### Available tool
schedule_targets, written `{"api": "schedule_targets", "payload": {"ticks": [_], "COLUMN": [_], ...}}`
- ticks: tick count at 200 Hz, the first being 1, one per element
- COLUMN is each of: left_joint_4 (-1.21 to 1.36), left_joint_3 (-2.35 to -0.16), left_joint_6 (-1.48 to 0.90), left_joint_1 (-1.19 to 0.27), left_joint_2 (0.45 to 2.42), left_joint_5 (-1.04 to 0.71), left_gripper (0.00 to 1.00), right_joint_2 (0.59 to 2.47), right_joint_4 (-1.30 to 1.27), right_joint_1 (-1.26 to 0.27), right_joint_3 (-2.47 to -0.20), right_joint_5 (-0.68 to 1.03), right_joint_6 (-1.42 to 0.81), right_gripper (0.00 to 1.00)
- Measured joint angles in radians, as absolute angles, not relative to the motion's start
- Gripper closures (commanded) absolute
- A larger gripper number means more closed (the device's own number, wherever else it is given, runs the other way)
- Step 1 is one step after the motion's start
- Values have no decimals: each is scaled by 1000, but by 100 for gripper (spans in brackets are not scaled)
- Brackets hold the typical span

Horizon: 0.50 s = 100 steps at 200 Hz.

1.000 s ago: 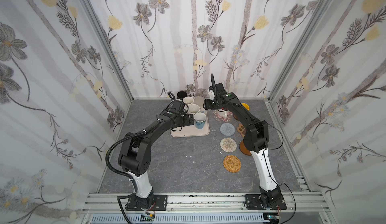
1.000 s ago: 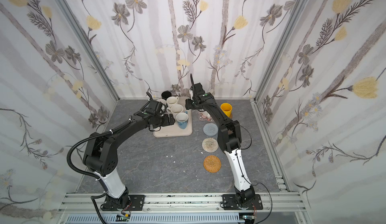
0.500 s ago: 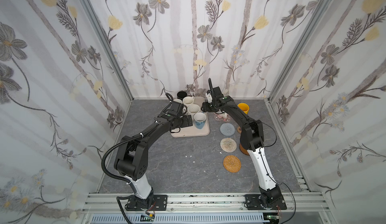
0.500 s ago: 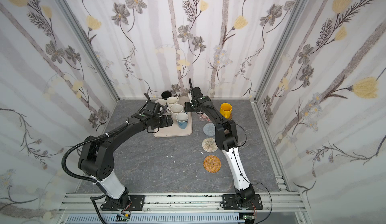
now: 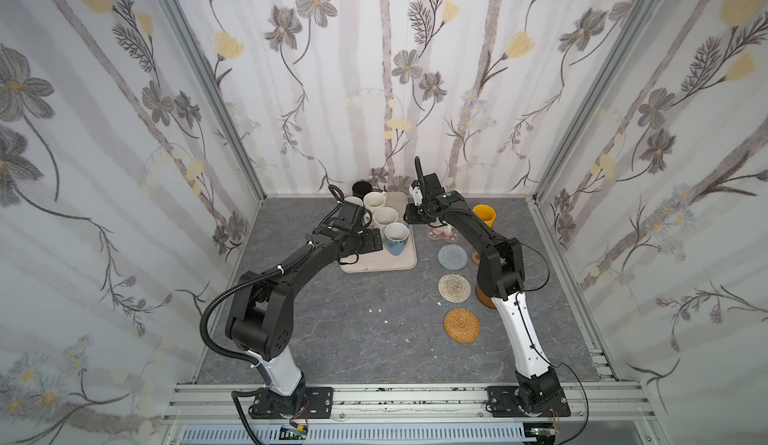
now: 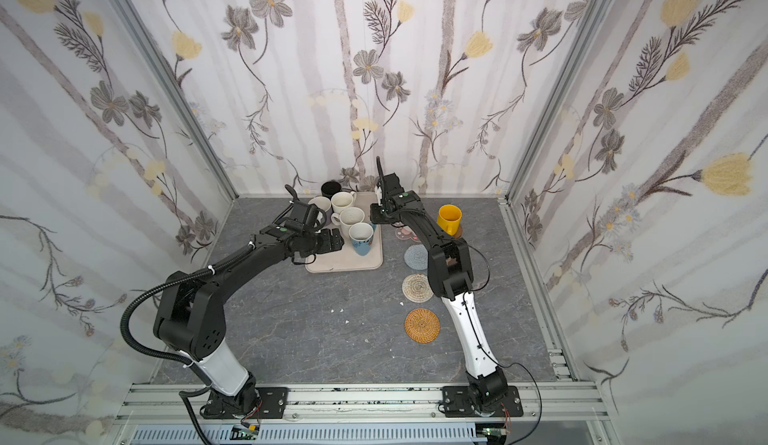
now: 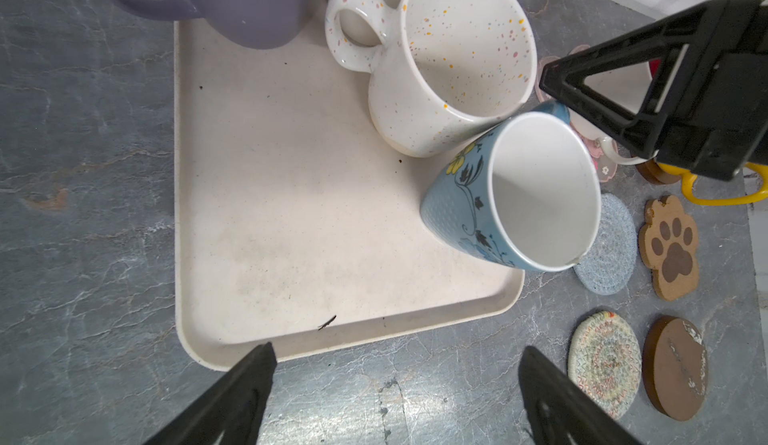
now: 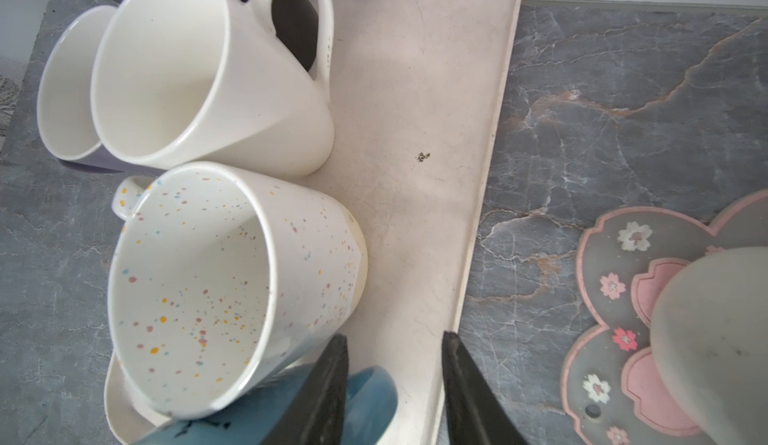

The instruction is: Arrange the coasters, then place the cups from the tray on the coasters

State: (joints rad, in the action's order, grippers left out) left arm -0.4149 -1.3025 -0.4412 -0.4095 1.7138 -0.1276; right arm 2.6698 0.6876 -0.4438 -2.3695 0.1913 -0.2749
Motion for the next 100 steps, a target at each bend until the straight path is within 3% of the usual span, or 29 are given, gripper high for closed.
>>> {"api": "schedule_targets", "payload": {"ticks": [100], "left_joint_4": [-415], "left_joint_3": [-1302], "left_joint_6": [-453], "left_joint_1": [-411], "left_joint_2": [1714], "left_joint_5": [-135], "left_gripper": [7], "right_joint_2": [2586], "right_joint_4": [729], "right_joint_1": [-451], "right_joint_3": [-2262], "right_joint_5": [168], "right_joint_6": [-252], "right_gripper": [69]}}
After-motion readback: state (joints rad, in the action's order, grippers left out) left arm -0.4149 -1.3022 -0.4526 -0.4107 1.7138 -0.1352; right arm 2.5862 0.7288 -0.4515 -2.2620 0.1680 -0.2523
